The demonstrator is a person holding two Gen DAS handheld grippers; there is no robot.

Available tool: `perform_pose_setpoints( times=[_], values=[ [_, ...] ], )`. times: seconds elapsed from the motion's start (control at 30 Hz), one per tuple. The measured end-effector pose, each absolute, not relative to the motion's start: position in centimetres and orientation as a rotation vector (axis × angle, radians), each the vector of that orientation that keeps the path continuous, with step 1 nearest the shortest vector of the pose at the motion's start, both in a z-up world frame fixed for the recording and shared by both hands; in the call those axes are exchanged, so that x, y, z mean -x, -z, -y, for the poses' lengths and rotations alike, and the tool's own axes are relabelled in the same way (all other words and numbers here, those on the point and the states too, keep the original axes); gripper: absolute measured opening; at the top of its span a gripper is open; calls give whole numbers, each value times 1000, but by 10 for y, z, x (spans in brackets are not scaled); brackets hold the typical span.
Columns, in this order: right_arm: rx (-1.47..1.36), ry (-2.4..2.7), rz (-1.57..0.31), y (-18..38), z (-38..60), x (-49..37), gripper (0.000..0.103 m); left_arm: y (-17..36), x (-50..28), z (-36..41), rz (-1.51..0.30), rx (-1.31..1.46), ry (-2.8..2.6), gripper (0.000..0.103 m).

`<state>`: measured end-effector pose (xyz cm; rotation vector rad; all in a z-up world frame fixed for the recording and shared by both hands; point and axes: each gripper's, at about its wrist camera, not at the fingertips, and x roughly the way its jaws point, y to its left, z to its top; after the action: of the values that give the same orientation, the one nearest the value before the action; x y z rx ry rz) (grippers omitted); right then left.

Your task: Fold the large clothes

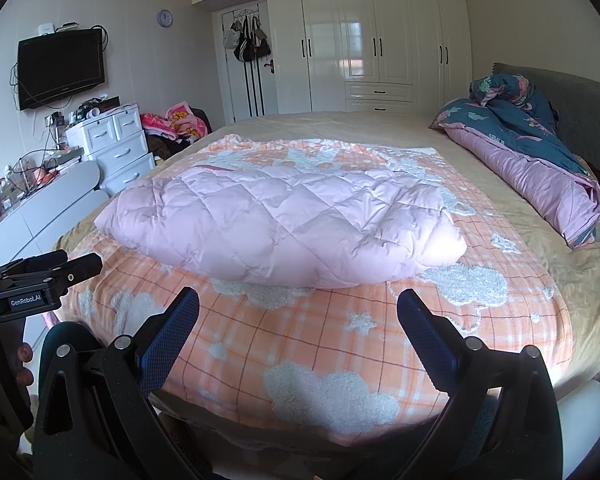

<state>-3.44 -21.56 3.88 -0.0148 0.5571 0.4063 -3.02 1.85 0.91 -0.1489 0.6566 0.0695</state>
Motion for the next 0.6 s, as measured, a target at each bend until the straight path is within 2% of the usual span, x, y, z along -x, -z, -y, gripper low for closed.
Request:
perform_pose_setpoints(
  times=[0.6],
  values=[
    [20, -335, -564, -37, 228, 35, 99, -3, 32, -30, -672, 161, -81, 94]
  ],
)
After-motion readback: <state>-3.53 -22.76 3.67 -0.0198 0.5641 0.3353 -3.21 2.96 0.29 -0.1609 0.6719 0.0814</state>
